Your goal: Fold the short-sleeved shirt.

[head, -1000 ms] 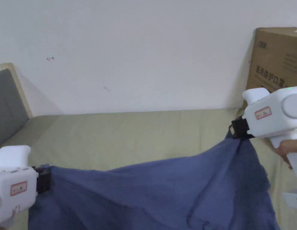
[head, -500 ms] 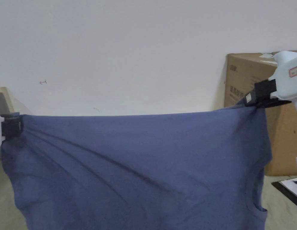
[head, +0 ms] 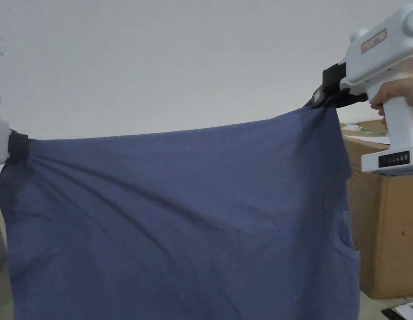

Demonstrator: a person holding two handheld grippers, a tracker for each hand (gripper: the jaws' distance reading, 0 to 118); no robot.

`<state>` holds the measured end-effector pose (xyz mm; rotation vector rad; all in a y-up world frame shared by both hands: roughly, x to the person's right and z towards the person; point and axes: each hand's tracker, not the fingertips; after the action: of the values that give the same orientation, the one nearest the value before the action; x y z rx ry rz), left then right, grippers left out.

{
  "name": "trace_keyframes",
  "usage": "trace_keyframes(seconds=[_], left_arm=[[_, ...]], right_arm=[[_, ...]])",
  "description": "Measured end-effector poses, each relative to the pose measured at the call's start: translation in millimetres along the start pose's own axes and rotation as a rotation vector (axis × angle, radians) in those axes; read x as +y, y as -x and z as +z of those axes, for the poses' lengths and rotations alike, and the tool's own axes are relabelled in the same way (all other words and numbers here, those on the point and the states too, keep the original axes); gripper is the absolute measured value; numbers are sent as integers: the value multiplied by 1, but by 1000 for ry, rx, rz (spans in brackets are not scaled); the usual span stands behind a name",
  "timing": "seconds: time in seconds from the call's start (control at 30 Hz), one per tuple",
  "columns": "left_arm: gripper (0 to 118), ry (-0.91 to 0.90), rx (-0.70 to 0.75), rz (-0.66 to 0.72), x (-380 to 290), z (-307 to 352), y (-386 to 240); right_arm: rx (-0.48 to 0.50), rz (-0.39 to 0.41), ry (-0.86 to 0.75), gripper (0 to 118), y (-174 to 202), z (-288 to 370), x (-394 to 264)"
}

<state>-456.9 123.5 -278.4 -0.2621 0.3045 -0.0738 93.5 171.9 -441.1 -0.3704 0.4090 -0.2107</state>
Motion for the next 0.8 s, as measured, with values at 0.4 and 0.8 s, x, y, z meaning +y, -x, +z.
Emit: trace_keyframes(seconds=[0.4,0.8], left_arm=[[5,-102,13,83,88,-49,5],[5,21,3,73,-21,-135,-7]], right_arm=[[-17,2,-77,1,16,-9,68],[-68,16,105,1,-14,-113,-21]])
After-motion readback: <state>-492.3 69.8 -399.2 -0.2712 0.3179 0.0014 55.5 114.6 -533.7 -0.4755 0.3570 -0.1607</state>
